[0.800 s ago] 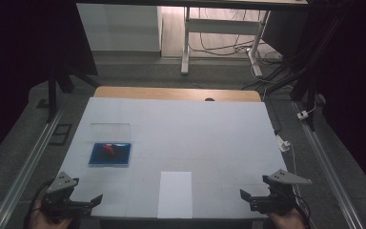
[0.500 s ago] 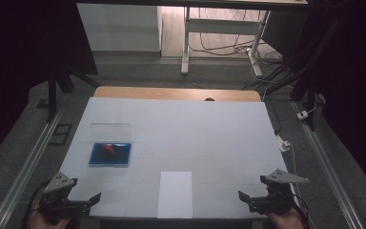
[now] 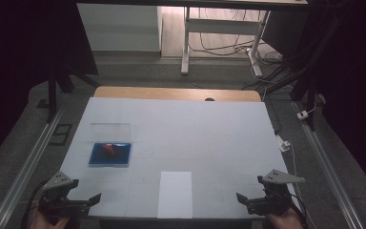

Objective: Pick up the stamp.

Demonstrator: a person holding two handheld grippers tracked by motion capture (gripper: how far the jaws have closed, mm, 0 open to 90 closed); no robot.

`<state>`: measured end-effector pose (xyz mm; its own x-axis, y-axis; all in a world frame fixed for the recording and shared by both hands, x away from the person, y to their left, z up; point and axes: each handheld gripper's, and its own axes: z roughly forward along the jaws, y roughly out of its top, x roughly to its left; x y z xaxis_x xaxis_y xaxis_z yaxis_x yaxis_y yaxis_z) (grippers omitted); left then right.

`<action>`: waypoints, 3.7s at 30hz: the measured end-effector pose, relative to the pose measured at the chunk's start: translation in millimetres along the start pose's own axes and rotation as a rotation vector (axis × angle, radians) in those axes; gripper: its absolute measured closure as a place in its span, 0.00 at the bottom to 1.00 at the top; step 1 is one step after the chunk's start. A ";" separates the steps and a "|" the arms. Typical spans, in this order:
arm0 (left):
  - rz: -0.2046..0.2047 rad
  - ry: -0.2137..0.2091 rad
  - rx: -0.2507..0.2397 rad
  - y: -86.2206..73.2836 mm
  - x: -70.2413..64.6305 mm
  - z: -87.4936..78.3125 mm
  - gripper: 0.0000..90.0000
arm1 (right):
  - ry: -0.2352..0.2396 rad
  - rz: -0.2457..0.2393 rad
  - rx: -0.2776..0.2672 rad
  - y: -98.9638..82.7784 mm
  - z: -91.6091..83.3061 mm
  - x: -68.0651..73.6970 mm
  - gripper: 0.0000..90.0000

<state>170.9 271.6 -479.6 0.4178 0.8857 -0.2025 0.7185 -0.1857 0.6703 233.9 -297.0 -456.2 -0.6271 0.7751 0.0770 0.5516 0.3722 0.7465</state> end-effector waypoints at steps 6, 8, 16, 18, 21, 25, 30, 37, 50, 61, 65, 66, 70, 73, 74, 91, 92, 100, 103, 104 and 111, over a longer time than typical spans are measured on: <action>0.006 -0.035 0.010 1.2 1.6 0.5 0.02 | 0.005 -0.014 0.014 0.4 1.4 1.1 0.00; 0.012 -0.059 0.004 2.3 2.9 0.6 0.02 | 0.005 -0.017 0.020 0.5 1.9 1.1 0.00; 0.027 -0.062 0.004 8.9 2.6 3.2 0.02 | 0.008 -0.019 0.024 0.8 2.4 1.7 0.00; 0.032 -0.051 -0.005 10.4 3.0 3.9 0.02 | 0.010 -0.016 0.023 0.7 2.5 1.3 0.00; 0.034 -0.061 -0.024 13.0 4.3 4.7 0.00 | 0.012 -0.014 0.021 0.7 2.1 0.7 0.00; 0.031 -0.055 -0.039 17.2 3.3 8.1 0.00 | 0.013 -0.016 0.022 0.7 2.2 1.1 0.00; 0.060 -0.020 -0.072 24.1 0.0 11.1 0.00 | 0.014 -0.018 0.027 0.9 2.7 1.7 0.00; 0.104 -0.005 -0.046 33.1 -2.1 22.5 0.00 | 0.016 -0.011 0.027 1.0 2.9 0.7 0.00; 0.098 0.012 -0.051 55.8 5.5 43.8 0.00 | 0.017 -0.022 0.041 1.3 3.8 1.5 0.00; 0.105 0.063 -0.040 77.0 14.4 64.7 0.00 | 0.020 -0.019 0.046 1.4 4.7 1.2 0.00; 0.112 0.081 -0.034 83.0 19.5 70.8 0.00 | 0.022 -0.017 0.048 1.5 4.8 1.2 0.00; 0.114 0.085 -0.031 84.1 21.2 72.4 0.00 | 0.021 -0.019 0.049 1.6 5.1 1.4 0.00; 0.105 0.101 -0.023 88.9 28.4 78.7 0.00 | 0.023 -0.023 0.053 1.8 5.4 1.5 0.00; 0.121 0.109 -0.007 92.7 33.8 84.8 0.00 | 0.022 -0.029 0.055 1.7 5.2 1.7 0.00; 0.131 0.119 0.002 93.8 35.4 87.0 0.00 | 0.021 -0.029 0.055 1.6 5.0 1.8 0.00; 0.145 0.174 0.081 103.9 59.0 111.7 0.22 | 0.025 -0.036 0.059 1.3 5.3 2.9 0.00; 0.144 0.171 0.084 104.0 59.1 111.5 0.26 | 0.025 -0.038 0.059 1.2 5.1 2.9 0.00; 0.134 0.184 0.102 106.0 56.1 110.9 0.63 | 0.024 -0.045 0.063 1.3 5.6 3.8 0.00; 0.126 0.189 0.113 107.0 55.0 111.3 0.64 | 0.025 -0.045 0.062 1.2 5.4 3.8 0.00; 0.122 0.187 0.113 107.2 55.0 111.4 0.64 | 0.025 -0.045 0.062 1.3 5.5 4.1 0.00; 0.124 0.182 0.088 107.6 53.2 106.3 0.65 | 0.026 -0.055 0.061 1.3 5.2 4.7 0.00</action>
<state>329.5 253.6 -494.1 0.4043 0.9145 0.0151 0.7167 -0.3270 0.6159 234.5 -290.2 -458.4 -0.6711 0.7394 0.0542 0.5475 0.4449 0.7087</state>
